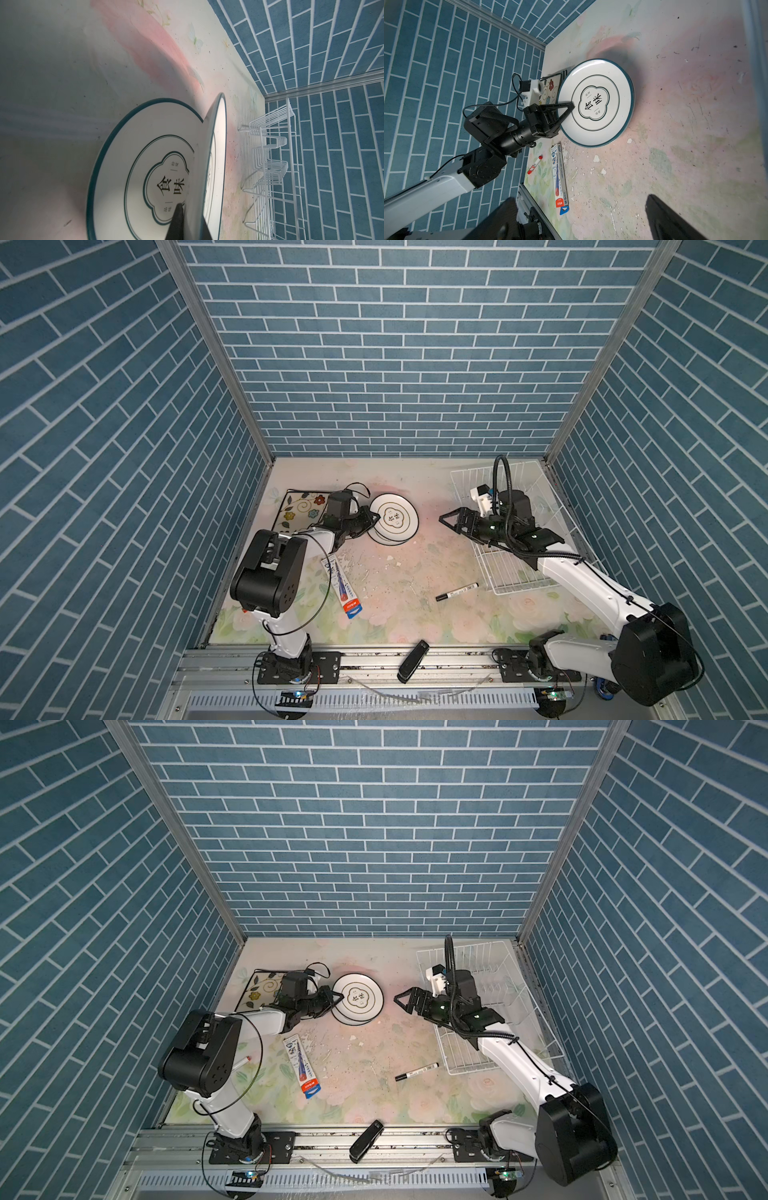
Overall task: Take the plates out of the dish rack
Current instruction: 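Lower the plate onto the other white plate with the left gripper while the right withdraws, then open the left gripper to release the plate onto the stack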
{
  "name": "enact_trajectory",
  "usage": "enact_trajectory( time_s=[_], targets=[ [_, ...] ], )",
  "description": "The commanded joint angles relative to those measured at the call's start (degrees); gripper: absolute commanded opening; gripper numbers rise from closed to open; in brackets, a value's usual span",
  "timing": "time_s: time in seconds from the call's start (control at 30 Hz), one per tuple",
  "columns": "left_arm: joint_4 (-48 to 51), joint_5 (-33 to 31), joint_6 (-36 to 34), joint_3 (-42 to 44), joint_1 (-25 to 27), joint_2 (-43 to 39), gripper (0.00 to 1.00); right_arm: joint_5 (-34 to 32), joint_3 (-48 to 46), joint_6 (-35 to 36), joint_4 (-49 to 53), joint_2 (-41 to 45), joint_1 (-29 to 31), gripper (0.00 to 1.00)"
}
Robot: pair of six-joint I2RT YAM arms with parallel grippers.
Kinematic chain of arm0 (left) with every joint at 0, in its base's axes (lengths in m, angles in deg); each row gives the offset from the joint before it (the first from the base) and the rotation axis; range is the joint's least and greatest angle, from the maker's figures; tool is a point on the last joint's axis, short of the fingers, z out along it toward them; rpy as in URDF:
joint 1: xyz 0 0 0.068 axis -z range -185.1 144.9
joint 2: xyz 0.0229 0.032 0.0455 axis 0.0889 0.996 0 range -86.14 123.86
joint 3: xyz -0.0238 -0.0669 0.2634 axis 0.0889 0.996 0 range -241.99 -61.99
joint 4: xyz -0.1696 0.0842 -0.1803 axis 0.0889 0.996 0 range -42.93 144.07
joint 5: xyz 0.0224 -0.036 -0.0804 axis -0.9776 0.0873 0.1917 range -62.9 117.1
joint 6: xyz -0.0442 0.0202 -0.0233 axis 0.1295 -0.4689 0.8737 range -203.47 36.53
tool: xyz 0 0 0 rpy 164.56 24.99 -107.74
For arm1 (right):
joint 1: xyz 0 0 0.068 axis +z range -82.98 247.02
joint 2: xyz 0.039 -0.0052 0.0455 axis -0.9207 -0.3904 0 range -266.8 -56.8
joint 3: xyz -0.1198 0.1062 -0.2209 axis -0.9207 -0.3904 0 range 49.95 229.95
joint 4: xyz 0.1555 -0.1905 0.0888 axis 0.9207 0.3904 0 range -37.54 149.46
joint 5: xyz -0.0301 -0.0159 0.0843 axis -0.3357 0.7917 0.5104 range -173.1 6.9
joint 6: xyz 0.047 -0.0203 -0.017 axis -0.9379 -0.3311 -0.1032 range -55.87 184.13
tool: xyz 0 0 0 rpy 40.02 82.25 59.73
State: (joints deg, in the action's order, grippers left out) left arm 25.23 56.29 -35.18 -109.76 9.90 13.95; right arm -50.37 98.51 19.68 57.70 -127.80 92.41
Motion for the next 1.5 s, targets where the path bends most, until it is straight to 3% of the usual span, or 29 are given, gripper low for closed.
enact_trajectory(
  time_s=[0.0,0.47,1.13,1.47],
  targets=[
    [-2.1,0.7,0.1,-1.7,-0.5,0.9,0.00,0.9,2.1,2.3,0.2,-0.4,0.1,0.97],
    [-1.5,0.9,0.2,-1.7,-0.9,1.8,0.03,1.4,2.2,2.7,0.7,-0.7,0.1,0.97],
    [-0.6,0.6,-0.1,-1.4,-1.3,2.5,0.27,1.5,1.5,2.8,1.2,-0.5,0.1,0.97],
    [7.1,-3.1,-5.6,-2.8,-1.3,0.5,0.44,1.4,1.6,3.2,2.0,-0.3,0.1,0.97]
  ],
)
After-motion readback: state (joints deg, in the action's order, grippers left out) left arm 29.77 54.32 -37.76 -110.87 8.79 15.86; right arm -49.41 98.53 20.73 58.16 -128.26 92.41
